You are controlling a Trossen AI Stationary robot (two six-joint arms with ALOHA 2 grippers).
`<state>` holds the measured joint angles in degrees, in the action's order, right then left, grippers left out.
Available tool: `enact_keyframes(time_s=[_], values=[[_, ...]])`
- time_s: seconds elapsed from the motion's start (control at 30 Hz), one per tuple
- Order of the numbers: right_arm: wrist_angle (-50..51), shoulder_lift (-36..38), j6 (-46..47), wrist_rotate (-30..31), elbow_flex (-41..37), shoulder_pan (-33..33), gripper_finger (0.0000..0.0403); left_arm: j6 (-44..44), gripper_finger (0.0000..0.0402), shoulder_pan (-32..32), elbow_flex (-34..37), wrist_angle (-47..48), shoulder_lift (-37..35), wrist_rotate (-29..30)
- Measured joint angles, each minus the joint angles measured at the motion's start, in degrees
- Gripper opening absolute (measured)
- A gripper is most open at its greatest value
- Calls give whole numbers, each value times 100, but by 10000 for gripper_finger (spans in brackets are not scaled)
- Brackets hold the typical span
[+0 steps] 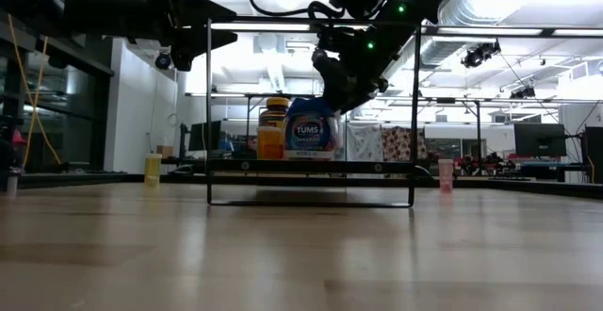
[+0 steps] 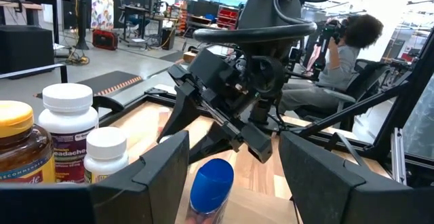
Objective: Pick and place medicine bottles onto shelf by color
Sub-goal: Put the white and blue medicine bottle on the shelf
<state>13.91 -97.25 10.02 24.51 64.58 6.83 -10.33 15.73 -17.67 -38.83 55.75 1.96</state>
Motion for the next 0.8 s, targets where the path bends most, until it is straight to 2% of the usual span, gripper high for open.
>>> enact_keyframes(time_s=[0.13, 0.47, 0.8], values=[[-6, 0, 20, -256, -2, 0, 202, 0, 218, -1, 0, 0, 0, 0], [-166, 0, 47, -308, -2, 0, 207, 0, 218, -2, 0, 0, 0, 0], [-202, 1, 64, -134, -2, -3, 275, 0, 218, -2, 0, 0, 0, 0]])
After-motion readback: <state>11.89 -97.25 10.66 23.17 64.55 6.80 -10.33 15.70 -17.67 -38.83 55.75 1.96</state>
